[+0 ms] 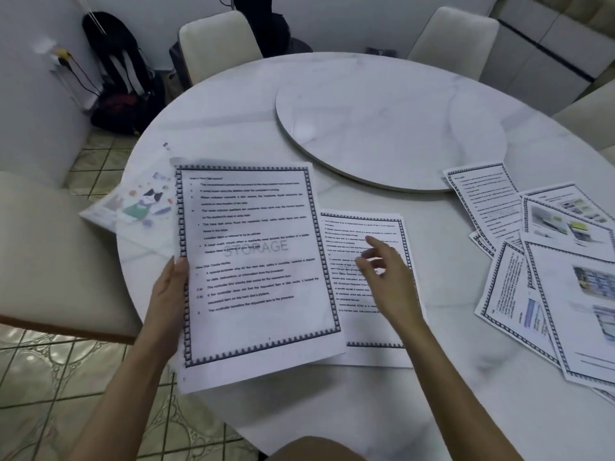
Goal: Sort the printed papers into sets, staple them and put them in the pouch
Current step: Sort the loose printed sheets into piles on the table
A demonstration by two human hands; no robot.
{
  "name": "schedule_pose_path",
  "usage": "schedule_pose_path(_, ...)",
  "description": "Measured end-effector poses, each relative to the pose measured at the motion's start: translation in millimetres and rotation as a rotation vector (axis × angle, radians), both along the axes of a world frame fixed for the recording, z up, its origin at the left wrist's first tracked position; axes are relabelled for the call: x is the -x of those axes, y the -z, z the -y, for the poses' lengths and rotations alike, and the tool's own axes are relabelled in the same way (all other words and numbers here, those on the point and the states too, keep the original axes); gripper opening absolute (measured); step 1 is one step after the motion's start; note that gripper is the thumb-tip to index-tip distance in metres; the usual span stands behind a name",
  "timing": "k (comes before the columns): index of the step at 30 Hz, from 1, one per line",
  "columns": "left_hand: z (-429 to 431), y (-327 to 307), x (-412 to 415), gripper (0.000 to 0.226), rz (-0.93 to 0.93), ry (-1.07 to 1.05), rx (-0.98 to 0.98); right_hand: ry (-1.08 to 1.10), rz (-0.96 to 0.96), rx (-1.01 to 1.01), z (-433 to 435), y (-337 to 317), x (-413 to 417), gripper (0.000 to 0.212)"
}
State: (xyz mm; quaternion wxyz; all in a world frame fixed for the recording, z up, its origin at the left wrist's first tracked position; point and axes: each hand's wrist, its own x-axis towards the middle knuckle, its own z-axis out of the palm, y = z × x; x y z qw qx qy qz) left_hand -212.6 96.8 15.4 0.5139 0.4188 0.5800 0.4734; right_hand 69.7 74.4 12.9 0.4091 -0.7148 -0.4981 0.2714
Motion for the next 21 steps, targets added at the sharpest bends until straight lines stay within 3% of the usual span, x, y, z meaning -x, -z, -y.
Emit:
schedule_pose_path(6, 3, -1, -14, 0.027, 0.041, 0.064, 0.01, -0.106, 0.026, 0.027, -3, -2, 34, 0.047)
schedule_pose_path(14, 4, -2, -12, 0.03, 0.035, 0.036, 0.044, -0.014, -0.008, -0.13, 1, -4, 35, 0.029)
schedule_pose_path(17, 6, -4, -16, 0.033, 0.027, 0.03, 0.074, 0.004, -0.139, -0.116, 0, -9, 33, 0.013)
schedule_pose_path(21, 8, -2, -17, 0.037, 0.03, 0.028, 0.101, 0.008, -0.283, -0.04, -5, -10, 30, 0.014)
